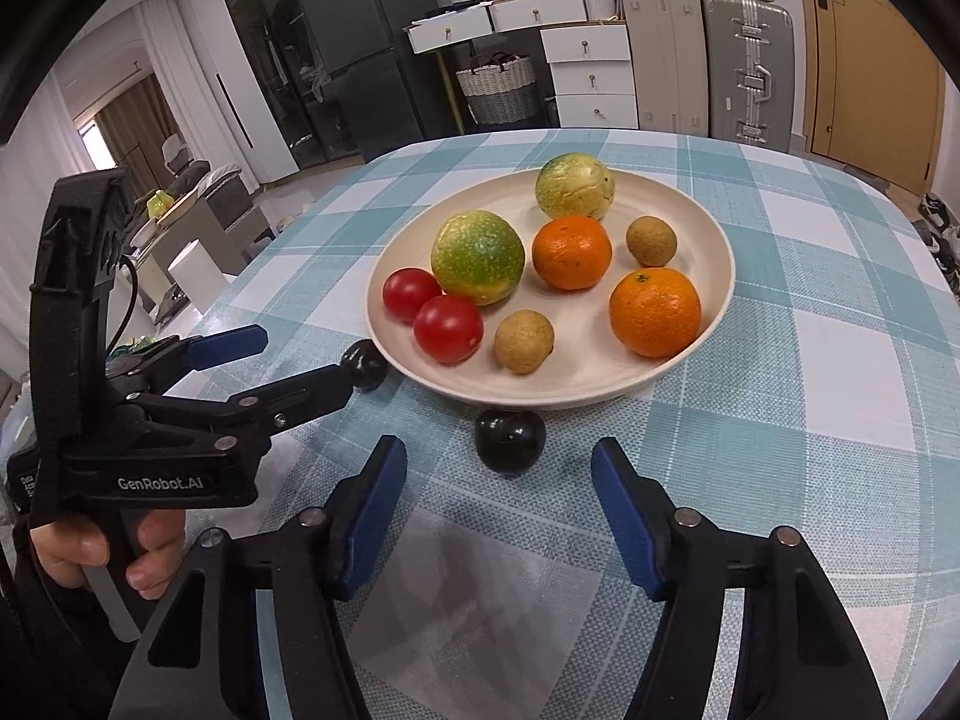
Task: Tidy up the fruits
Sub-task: 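Withdraw both open tools from the plate toward the dark plums, then grasp a dark plum with the left tool while the right tool grasps the other plum, then carry both dark plums onto the cream plate and open both tools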
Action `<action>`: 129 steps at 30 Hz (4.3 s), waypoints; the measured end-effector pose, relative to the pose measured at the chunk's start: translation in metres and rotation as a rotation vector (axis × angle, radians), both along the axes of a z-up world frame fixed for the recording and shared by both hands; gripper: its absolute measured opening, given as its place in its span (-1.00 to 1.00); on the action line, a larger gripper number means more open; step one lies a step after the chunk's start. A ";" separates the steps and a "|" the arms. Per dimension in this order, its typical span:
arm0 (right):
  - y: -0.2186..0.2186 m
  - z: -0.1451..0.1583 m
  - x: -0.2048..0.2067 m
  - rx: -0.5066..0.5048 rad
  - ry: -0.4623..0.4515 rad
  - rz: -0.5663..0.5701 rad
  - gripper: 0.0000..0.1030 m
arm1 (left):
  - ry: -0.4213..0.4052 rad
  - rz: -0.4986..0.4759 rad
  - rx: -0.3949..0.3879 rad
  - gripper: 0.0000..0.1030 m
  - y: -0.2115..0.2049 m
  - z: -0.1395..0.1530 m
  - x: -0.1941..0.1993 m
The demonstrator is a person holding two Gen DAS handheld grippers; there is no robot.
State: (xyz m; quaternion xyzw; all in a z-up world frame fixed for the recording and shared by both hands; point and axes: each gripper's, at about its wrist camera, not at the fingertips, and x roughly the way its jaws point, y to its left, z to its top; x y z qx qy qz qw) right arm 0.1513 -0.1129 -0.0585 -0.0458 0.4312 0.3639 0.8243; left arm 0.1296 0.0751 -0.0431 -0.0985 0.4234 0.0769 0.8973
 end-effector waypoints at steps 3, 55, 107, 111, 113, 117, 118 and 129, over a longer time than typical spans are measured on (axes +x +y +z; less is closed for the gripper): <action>0.002 -0.002 0.001 0.001 0.009 0.009 0.10 | 0.006 0.000 0.000 0.98 0.001 -0.002 0.001; 0.008 -0.006 0.007 0.017 0.015 0.008 -0.16 | -0.012 -0.171 0.003 -0.57 -0.030 -0.003 0.009; -0.033 0.026 -0.004 0.037 -0.087 -0.058 -0.48 | -0.161 -0.138 -0.012 -0.57 -0.032 0.044 -0.016; -0.034 0.032 -0.001 0.047 -0.105 -0.065 -0.48 | -0.175 -0.137 -0.010 -0.57 -0.031 0.048 -0.012; -0.035 0.035 0.001 0.055 -0.112 -0.067 -0.48 | -0.181 -0.135 -0.008 -0.57 -0.030 0.050 -0.010; -0.033 0.038 0.006 0.060 -0.121 -0.069 -0.48 | -0.188 -0.133 -0.006 -0.57 -0.030 0.052 -0.004; -0.032 0.038 0.007 0.059 -0.122 -0.068 -0.48 | -0.190 -0.132 -0.002 -0.57 -0.030 0.052 -0.003; -0.027 0.037 0.015 0.067 -0.123 -0.070 -0.48 | -0.192 -0.137 0.002 -0.57 -0.029 0.051 0.010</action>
